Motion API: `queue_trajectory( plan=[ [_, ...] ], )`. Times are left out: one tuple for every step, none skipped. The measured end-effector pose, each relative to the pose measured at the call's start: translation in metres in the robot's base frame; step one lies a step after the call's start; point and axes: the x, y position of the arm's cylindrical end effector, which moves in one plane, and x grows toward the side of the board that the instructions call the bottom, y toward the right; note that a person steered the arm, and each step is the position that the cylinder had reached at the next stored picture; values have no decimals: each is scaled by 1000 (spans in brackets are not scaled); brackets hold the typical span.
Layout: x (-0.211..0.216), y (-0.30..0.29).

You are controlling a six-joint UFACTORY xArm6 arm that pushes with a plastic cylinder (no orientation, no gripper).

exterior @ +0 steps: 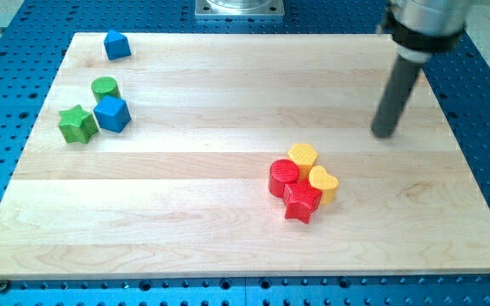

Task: Push the hexagon closely to the cube

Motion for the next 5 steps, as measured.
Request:
queue_trajectory(
  plan=[
    [42,-53],
    [48,-107],
    [44,-164],
    [23,-189],
    [-13,-154]
  ],
)
